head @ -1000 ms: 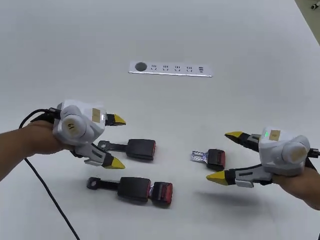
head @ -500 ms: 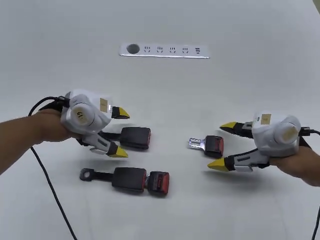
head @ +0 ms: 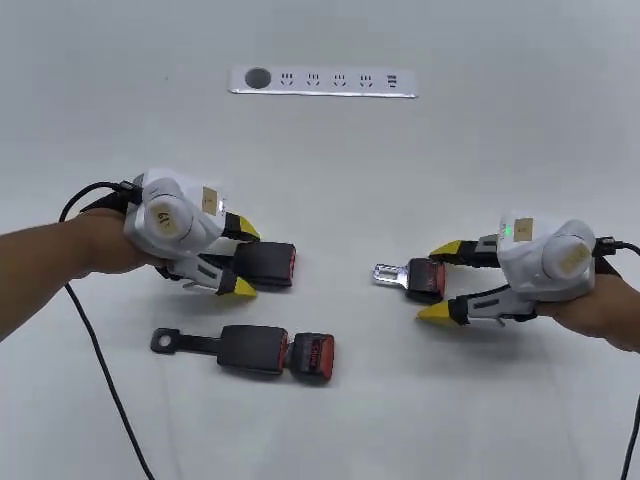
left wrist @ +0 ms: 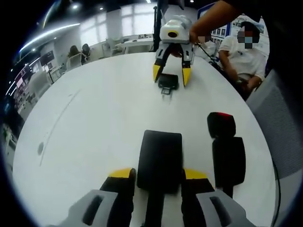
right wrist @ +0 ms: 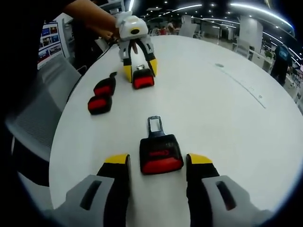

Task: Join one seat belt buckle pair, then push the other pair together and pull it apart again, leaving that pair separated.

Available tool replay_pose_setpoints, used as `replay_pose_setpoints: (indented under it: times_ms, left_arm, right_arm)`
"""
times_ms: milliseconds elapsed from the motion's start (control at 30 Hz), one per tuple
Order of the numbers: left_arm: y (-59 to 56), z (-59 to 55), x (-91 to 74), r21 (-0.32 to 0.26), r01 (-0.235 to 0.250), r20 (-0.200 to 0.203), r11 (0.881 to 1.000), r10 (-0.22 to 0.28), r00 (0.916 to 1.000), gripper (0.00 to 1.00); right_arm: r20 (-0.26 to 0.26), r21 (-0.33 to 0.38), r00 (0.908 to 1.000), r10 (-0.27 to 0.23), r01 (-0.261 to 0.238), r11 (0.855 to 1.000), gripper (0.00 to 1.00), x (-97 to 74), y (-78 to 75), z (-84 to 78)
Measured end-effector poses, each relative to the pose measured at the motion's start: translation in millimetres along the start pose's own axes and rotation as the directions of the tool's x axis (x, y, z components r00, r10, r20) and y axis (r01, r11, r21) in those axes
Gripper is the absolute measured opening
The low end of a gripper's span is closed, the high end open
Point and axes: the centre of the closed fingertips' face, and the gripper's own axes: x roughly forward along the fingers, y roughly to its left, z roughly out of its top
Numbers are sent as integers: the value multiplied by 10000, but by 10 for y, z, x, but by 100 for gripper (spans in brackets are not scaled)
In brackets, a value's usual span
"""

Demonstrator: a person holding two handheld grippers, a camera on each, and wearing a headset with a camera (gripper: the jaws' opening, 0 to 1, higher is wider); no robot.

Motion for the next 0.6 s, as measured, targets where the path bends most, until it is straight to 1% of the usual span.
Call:
replay_pose_setpoints:
  times_ms: [67,133,167,200,233,267,367,433,600]
  left_arm:
    - [-15,13,6,46,42,-63,10000,-42,10000,36]
    - [-23,20,13,247,117,-107,9996,-115,9999,35]
    - [-19,12,15,192,134,-124,9997,-132,9998,35]
    - [-16,2,14,240,142,-112,9996,-140,9998,35]
    - [-13,0,14,242,147,-106,9996,-144,9998,34]
    - [-13,-1,16,260,150,-119,9996,-147,9998,34]
    - [-9,1,17,353,191,-210,9992,-183,9996,34]
    - [1,-16,17,338,209,-247,9992,-201,9995,34]
    - [-7,-4,13,356,244,-374,9991,-231,9990,34]
  right_arm:
    - [-22,-5,10000,48,-48,10000,46,2,-1,-3]
    - [-153,-198,9999,77,-80,9998,44,10,6,-10]
    - [-230,-345,9997,109,-117,9993,41,15,9,-19]
    - [-243,-465,9996,113,-124,9988,34,24,4,-22]
    - [-284,-373,9995,137,-147,9992,34,17,2,-41]
    - [-194,-447,9997,157,-166,9989,34,17,-6,-24]
    - [-243,-454,9995,198,-209,9988,34,-22,19,1]
    - [-344,-418,9991,229,-243,9988,34,-42,28,-1]
    - [-548,-403,9976,419,-442,9982,33,-62,20,-30]
